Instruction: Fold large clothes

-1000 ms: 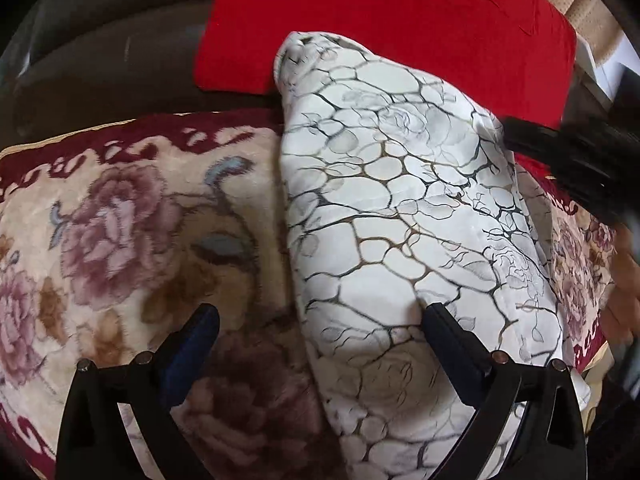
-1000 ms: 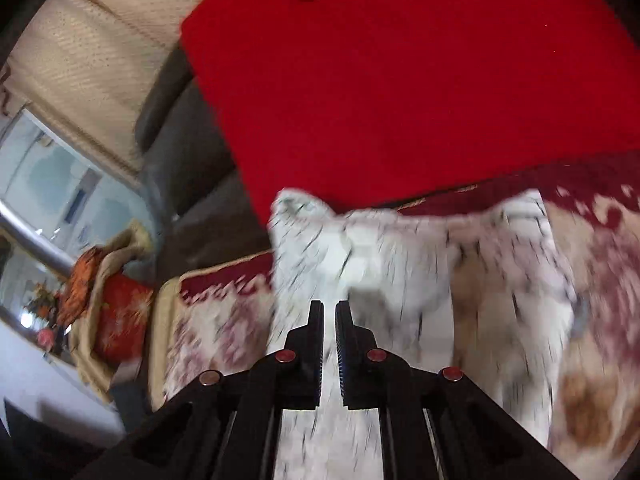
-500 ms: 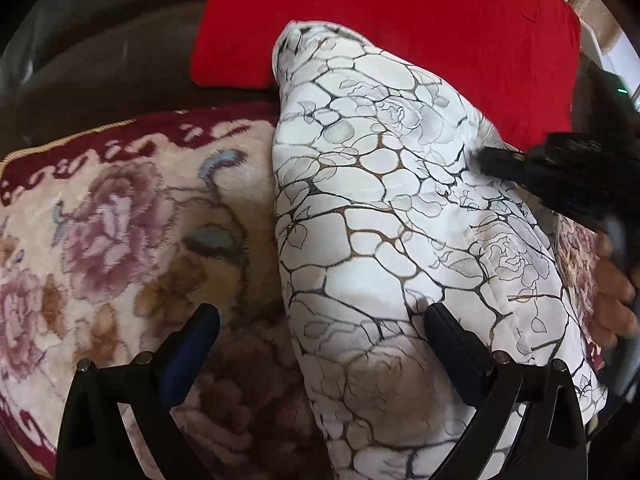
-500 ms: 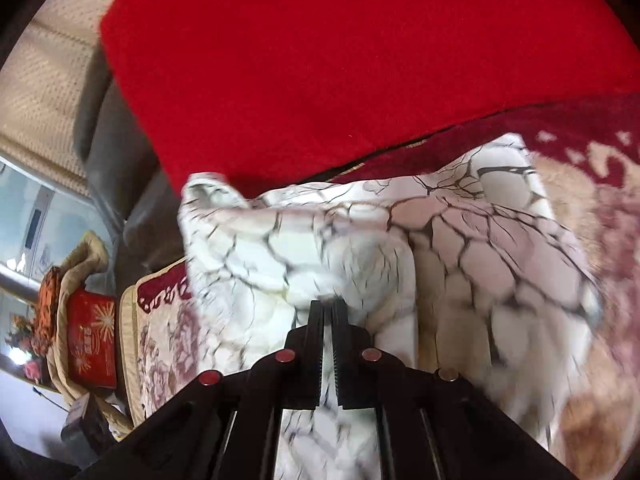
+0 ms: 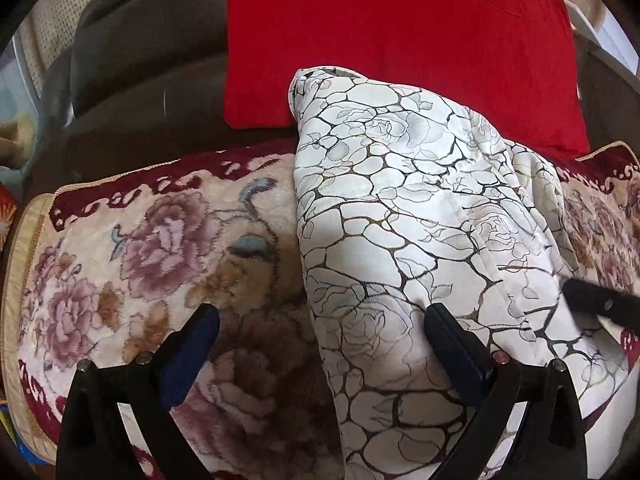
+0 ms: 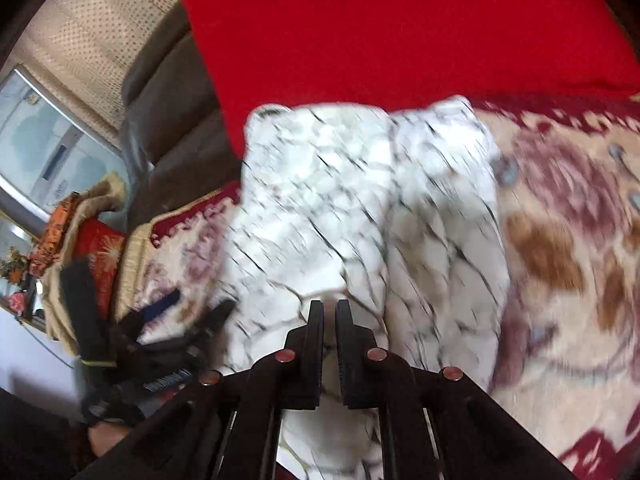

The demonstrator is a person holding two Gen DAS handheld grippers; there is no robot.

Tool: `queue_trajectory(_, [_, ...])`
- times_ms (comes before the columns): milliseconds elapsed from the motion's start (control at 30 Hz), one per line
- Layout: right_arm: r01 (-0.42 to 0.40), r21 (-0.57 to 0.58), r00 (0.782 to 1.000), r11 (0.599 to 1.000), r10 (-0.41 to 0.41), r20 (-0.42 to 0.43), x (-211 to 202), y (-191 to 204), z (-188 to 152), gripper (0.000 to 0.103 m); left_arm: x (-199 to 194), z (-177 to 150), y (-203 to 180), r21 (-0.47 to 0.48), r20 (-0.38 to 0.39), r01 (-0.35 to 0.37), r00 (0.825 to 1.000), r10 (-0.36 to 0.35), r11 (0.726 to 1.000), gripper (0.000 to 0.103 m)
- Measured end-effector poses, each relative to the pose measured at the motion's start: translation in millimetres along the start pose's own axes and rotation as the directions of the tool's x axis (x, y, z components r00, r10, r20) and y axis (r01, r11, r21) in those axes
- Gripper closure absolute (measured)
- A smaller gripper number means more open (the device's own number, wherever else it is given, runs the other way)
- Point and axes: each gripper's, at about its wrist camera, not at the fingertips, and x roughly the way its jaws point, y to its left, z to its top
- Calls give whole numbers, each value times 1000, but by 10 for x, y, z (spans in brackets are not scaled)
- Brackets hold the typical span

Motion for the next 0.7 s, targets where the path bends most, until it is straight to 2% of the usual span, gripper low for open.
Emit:
queue_trajectory(133, [11,37,1000,999,-10,-23,187,-171,-201,96,-62,-53,-57,13,5,-17,1000,16,1000,1])
queue_trajectory(300, [34,-5,999,999,-34,0,207,-157,-311,99,-33,-100,-93,15,8,-45,999,44,999,1])
queue_trajectory(467, [46,-12,998,999,-45,43,217,-185,-482,101,80,-236,-77,-13,-18,-37,999,37,999,1])
queue_trajectory(700, [31,2,997,1000,-31,64,207,-260,-565,101,147,-298,-218,50,-31,-91,995,93,995,0])
